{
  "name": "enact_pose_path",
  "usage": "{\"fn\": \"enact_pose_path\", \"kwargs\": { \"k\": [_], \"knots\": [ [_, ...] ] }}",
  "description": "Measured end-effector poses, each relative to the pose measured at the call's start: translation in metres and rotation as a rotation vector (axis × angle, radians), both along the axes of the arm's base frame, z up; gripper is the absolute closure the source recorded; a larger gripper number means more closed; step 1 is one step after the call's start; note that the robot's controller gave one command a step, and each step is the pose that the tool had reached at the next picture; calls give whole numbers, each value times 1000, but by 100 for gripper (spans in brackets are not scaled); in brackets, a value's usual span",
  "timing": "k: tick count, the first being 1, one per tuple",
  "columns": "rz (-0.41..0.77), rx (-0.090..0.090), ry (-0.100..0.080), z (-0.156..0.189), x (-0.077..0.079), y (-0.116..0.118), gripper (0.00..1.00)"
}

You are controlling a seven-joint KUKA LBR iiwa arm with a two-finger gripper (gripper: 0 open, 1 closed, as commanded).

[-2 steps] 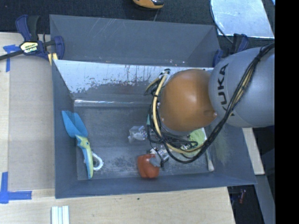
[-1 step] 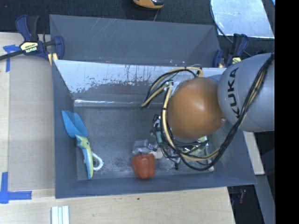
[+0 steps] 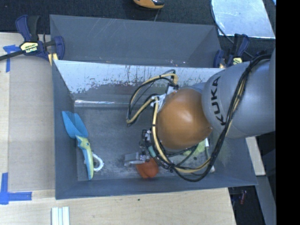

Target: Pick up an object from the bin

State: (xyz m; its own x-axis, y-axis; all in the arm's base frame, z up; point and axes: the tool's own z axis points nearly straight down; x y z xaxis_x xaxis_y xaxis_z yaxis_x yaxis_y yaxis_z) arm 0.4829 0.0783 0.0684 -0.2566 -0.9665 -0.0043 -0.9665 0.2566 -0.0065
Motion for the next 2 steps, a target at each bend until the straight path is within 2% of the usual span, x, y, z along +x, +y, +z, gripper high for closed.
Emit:
{"fn": "enact_pose_path", "kwargs": {
  "k": [1, 2],
  "knots": [
    [173, -2, 0, 2, 9, 58, 100],
    [173, -2, 0, 2, 9, 58, 100]
  ]
}}
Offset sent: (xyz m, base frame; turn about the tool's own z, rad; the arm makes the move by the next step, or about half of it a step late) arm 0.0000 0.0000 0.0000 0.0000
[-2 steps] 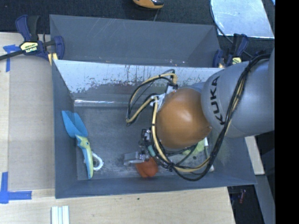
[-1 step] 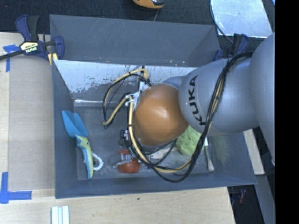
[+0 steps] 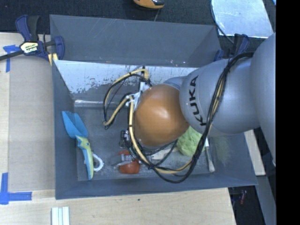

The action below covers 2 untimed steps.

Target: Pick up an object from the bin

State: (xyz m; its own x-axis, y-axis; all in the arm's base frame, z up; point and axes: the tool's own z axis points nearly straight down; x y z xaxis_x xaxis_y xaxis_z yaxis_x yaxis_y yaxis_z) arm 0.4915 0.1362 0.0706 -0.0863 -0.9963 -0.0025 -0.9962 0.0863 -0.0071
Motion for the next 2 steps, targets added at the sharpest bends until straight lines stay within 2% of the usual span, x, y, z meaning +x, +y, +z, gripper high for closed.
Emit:
{"fn": "enact_pose_path", "kwargs": {
  "k": [1, 2],
  "knots": [
    [0, -1, 10, 26, -3, 0, 100],
    [-1, 1, 1, 79, 0, 0, 100]
  ]
}}
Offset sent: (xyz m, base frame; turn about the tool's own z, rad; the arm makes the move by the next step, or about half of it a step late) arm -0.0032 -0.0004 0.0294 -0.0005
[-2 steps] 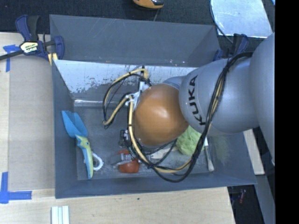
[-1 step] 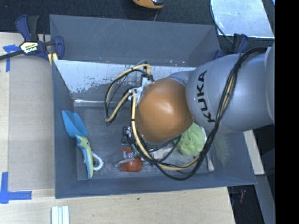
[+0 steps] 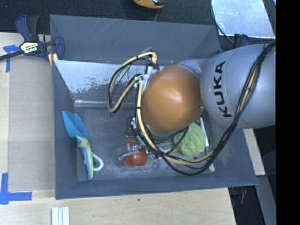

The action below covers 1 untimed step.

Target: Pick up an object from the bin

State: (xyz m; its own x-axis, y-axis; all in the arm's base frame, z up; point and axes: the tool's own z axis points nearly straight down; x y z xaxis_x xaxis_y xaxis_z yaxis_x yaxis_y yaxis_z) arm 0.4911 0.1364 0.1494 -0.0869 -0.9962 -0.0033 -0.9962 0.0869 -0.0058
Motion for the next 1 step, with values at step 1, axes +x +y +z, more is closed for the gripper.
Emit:
{"fn": "enact_pose_path", "kwargs": {
  "k": [1],
  "knots": [
    [-2, 2, -6, 18, 1, 0, 100]
  ]
}}
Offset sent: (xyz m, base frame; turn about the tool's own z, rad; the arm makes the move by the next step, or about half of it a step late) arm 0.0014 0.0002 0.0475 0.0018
